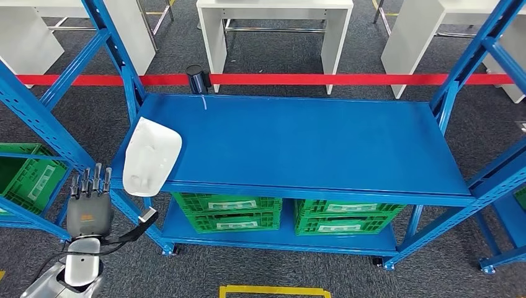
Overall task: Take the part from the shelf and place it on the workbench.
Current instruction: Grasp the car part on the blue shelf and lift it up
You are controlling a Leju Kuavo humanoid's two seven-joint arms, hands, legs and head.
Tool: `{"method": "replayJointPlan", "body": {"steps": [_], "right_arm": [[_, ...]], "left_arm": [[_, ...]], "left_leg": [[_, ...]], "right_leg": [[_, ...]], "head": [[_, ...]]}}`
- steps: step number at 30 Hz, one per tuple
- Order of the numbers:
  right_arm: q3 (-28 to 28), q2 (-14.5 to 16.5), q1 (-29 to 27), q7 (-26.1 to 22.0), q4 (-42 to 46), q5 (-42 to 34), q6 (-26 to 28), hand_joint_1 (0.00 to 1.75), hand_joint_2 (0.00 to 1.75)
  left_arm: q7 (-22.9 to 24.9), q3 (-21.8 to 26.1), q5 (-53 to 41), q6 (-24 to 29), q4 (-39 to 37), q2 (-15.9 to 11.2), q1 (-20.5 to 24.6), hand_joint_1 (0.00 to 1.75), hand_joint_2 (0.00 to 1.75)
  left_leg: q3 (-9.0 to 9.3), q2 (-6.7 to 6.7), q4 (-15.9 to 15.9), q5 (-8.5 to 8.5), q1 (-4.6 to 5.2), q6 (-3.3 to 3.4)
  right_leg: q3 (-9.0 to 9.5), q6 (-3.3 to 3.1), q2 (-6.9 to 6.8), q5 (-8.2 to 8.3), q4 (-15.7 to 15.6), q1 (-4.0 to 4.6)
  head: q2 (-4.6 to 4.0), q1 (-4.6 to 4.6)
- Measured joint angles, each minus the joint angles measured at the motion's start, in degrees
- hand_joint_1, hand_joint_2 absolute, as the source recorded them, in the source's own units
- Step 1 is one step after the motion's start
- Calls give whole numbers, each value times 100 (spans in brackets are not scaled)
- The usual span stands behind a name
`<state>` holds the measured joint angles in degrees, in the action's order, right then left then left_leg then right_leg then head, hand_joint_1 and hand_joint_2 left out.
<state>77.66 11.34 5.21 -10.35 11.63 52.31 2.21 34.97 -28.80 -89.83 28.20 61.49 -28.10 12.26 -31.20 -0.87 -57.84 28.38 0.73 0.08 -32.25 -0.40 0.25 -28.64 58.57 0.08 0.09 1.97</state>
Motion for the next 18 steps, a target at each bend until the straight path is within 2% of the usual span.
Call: {"method": "replayJointPlan", "body": {"steps": [6,14,18], "right_arm": [[0,7,2,-86,0,49,0,0,0],[0,41,4,-107,0,115,0,0,0],[0,50,4,-108,0,173,0,0,0]], "left_arm": [[0,-89,0,146,-432,138,189,0,175],[0,-437,0,1083,-989,453,407,0,175],[-5,-587,-1,1169,-984,615,433,0,175]], "left_leg": [[0,0,0,1,0,0],[0,1,0,2,0,-2],[0,2,-1,2,1,-2]], "right_leg": [[-1,0,0,0,-1,0],[-1,0,1,0,-1,0],[-2,0,1,0,-1,-1]], "head": [[0,0],[0,0],[0,0]]}}
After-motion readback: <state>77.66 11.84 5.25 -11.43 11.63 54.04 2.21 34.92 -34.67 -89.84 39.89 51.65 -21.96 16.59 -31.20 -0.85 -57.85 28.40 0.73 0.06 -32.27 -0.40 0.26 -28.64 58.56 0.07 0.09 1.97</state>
